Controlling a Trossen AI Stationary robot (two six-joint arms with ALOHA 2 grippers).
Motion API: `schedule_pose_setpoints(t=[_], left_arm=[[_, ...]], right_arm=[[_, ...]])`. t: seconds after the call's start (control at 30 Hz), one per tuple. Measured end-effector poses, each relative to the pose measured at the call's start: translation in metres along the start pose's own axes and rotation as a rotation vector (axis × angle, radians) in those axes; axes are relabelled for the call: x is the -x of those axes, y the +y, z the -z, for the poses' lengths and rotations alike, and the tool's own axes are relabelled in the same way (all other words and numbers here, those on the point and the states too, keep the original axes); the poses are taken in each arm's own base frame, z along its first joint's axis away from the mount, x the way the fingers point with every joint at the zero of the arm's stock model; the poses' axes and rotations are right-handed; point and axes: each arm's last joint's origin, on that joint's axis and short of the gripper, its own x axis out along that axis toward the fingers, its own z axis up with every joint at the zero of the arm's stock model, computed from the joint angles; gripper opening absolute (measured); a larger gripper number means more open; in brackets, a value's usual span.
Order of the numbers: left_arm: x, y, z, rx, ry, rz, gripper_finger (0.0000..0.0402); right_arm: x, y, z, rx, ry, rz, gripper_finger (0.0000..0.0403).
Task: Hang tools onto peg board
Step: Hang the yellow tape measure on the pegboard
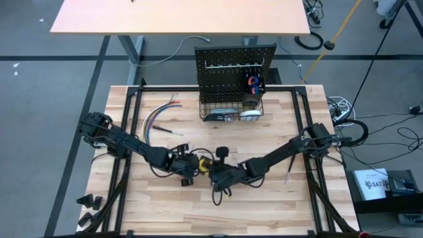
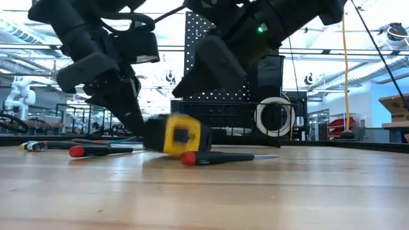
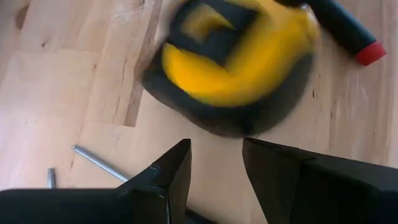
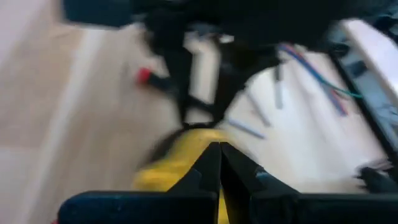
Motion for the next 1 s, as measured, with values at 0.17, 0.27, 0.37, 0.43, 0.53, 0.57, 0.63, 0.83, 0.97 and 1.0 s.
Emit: schedule_pose_setpoints(t=[0.17,0.27,0.37,0.43,0.53,0.57,0.63,0.83,0.97,1.0], left_arm=[[0.000,0.000,0.001,-0.002,0.005,-0.001,0.0152],[0.000,0.000,0.001,-0.003,0.008,-0.001,0.0152],[0.000,0.001,0.002,-0.008,0.023,-0.007,0.0152],[0.000,0.001,0.002,-0.008,0.024,-0.008,0.0152],[0.000,0.001,0.002,-0.007,0.024,-0.008,0.0152],[0.000,0.001,0.002,-0.007,0.022,-0.008,0.0152],[0.000,0.001,0.002,-0.005,0.017,-0.006,0.0152],[0.000,0.001,0.002,-0.004,0.015,-0.007,0.0152],[0.000,0.001,0.002,-0.005,0.016,-0.009,0.0152],[0.000,0.001,0.002,-0.005,0.016,-0.009,0.0152]], right_arm=[[0.004,-0.005,-0.001,0.012,0.025,0.075,0.0000],[0.009,-0.007,-0.002,0.010,0.033,0.038,0.0000],[0.013,0.000,-0.004,0.009,0.027,-0.107,0.0000],[0.015,0.003,-0.004,0.008,0.027,-0.119,0.0000],[0.016,0.002,-0.003,-0.012,0.034,-0.020,0.0000],[0.015,-0.001,-0.003,-0.023,0.036,0.013,0.0000],[0.012,-0.005,-0.003,-0.035,0.035,0.031,0.0000],[0.002,-0.008,0.005,-0.039,0.066,0.024,0.0000],[-0.001,-0.009,0.007,-0.045,0.069,0.023,0.0000],[-0.002,-0.010,0.007,-0.050,0.067,0.024,0.0000]])
